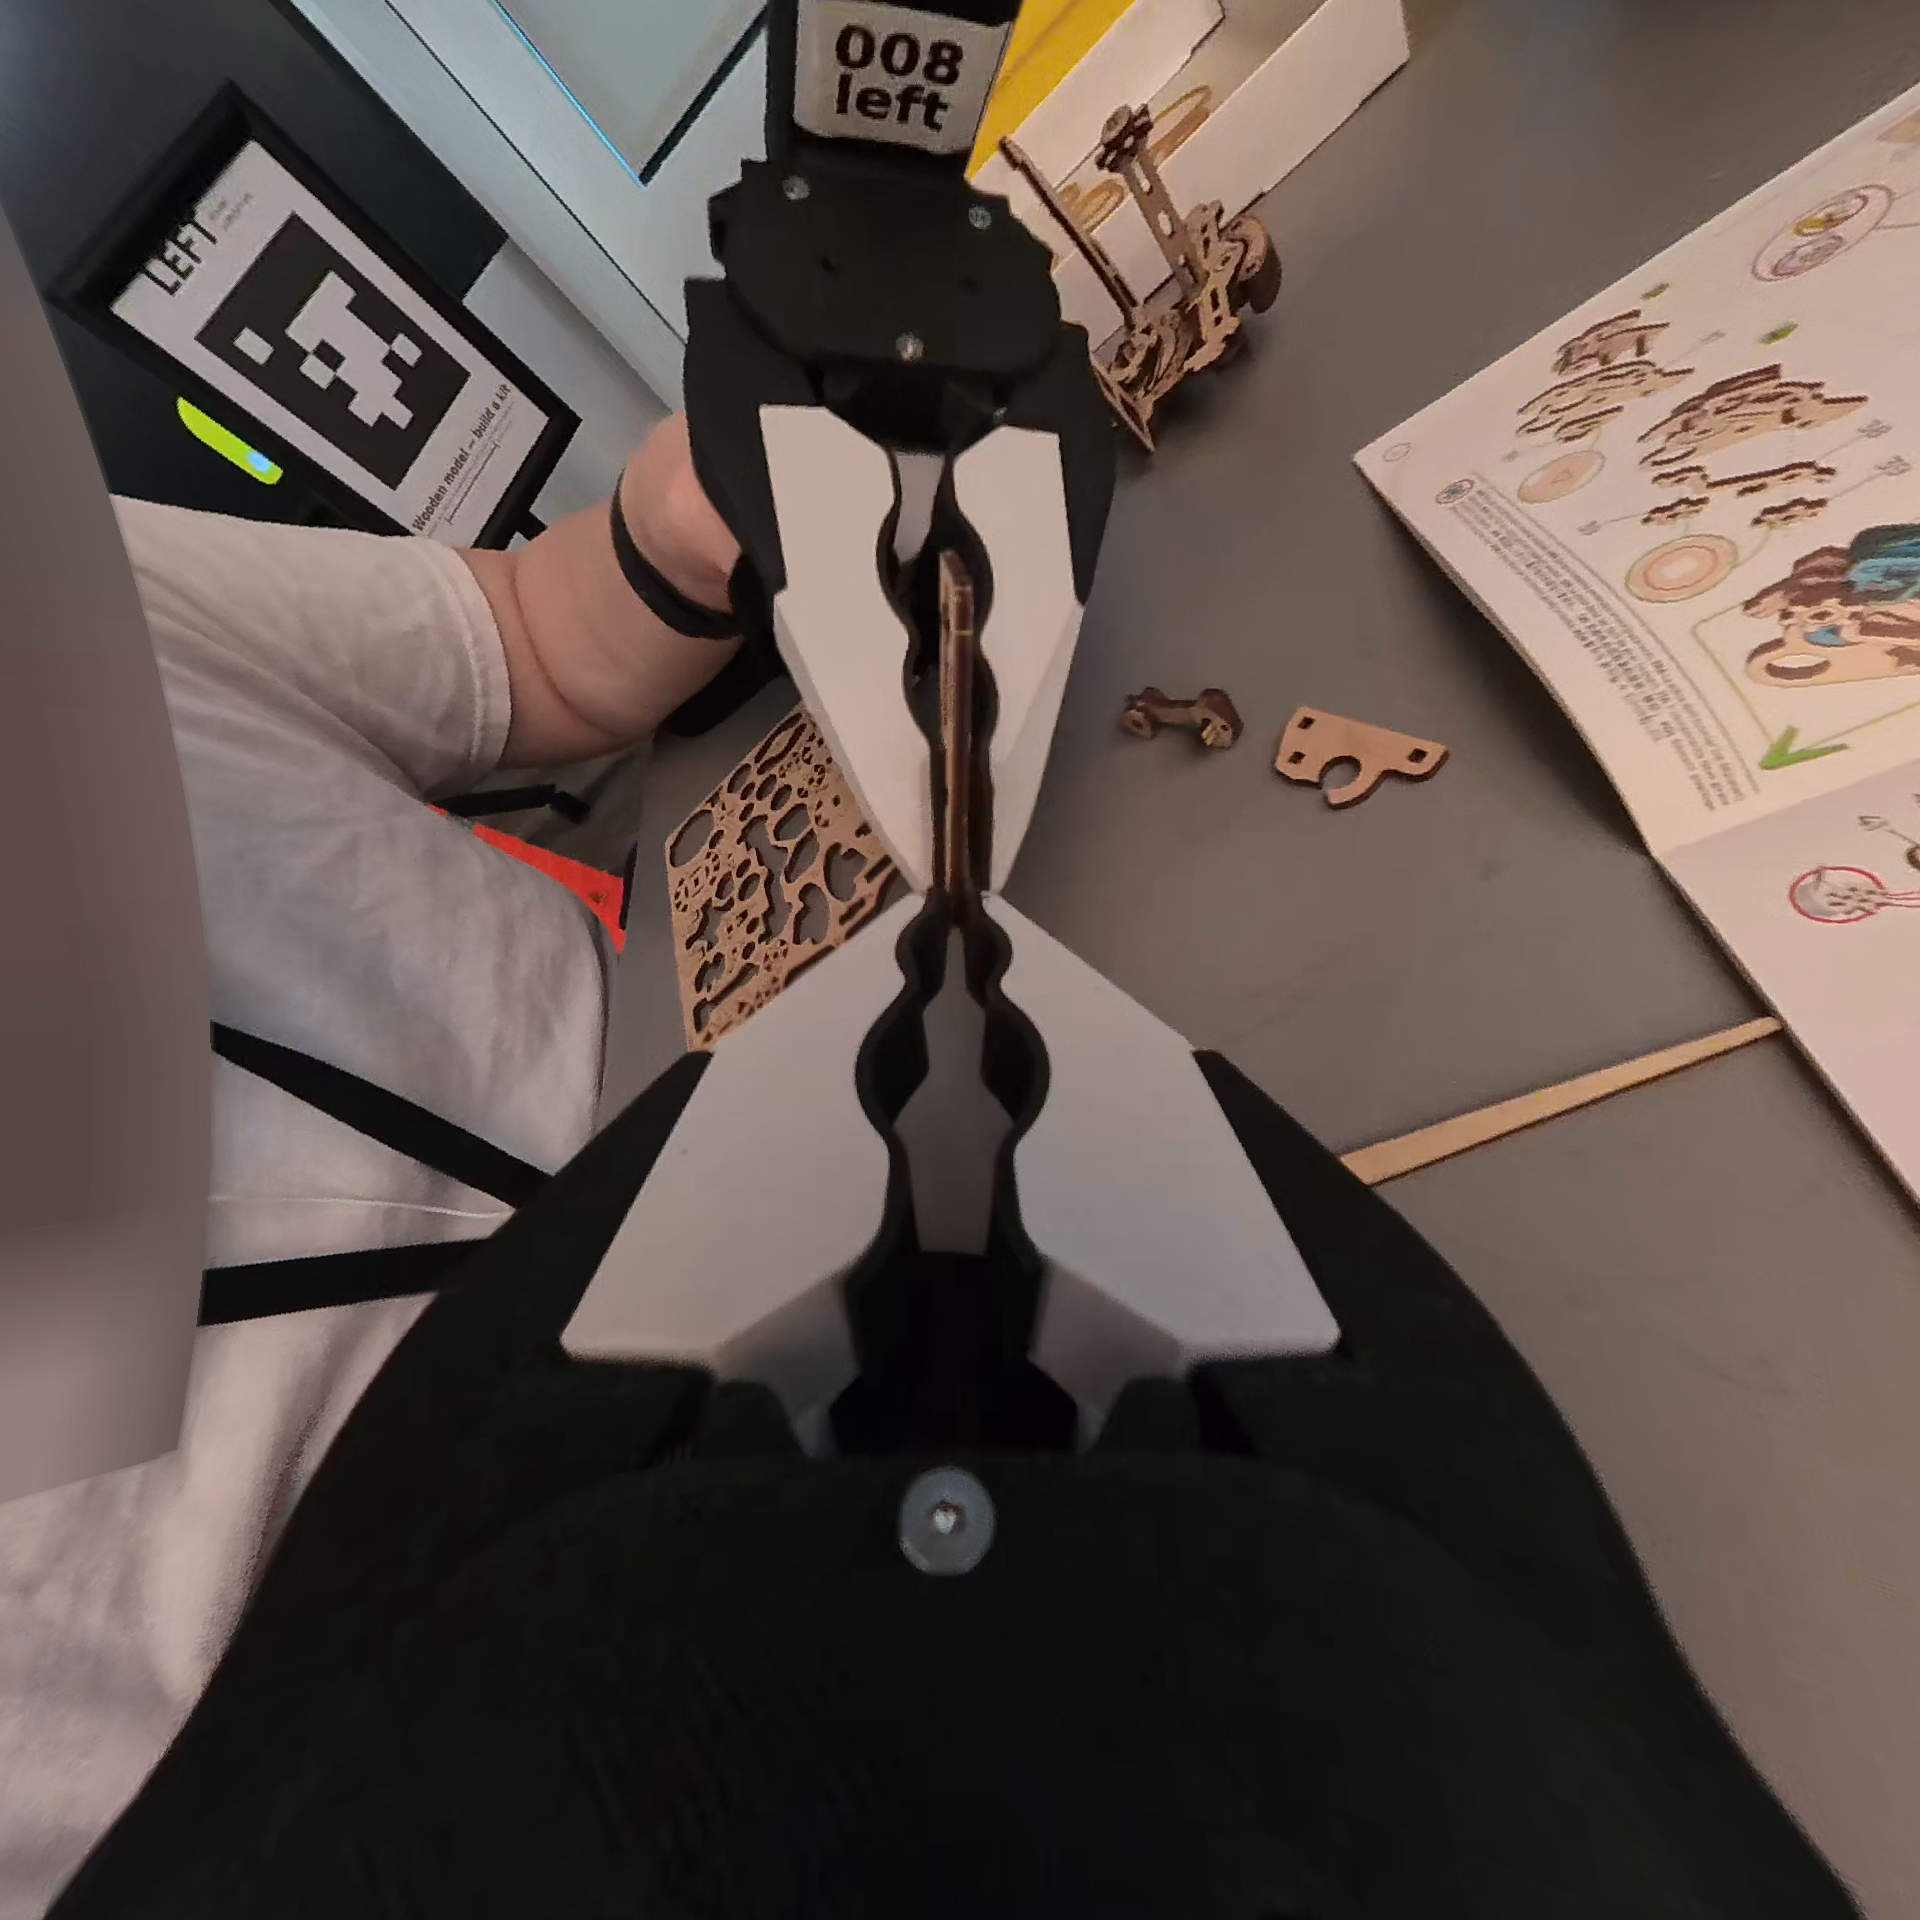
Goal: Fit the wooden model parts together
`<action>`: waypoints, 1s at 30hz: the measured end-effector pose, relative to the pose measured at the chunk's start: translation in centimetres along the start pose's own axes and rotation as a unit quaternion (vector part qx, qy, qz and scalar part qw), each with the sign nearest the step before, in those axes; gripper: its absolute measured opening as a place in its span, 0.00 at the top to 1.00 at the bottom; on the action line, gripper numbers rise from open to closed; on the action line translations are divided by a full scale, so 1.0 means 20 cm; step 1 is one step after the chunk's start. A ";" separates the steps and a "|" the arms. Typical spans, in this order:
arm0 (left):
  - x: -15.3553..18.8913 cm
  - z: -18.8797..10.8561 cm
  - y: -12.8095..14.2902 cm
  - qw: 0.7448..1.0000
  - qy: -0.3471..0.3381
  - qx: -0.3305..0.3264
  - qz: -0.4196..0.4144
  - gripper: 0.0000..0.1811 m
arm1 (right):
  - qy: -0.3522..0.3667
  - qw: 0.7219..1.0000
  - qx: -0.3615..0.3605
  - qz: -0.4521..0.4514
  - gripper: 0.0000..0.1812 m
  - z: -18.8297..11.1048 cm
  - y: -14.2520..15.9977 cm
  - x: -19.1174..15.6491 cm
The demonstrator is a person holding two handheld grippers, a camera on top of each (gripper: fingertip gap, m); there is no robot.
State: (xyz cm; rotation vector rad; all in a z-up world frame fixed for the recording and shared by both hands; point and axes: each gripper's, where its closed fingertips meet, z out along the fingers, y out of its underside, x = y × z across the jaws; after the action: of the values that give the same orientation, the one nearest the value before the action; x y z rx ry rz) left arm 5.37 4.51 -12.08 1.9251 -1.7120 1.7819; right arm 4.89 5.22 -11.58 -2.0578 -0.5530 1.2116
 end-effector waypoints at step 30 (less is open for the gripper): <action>-0.09 0.03 0.07 0.999 -0.026 -0.018 -0.023 1.00 | 0.045 0.998 -0.034 -0.041 1.00 0.06 0.08 0.09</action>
State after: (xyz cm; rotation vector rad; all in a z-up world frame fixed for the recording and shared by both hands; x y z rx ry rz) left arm 5.26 4.68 -14.41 1.9977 -1.6879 1.6893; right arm 4.72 5.68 -14.30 -2.1139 -0.6382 1.0607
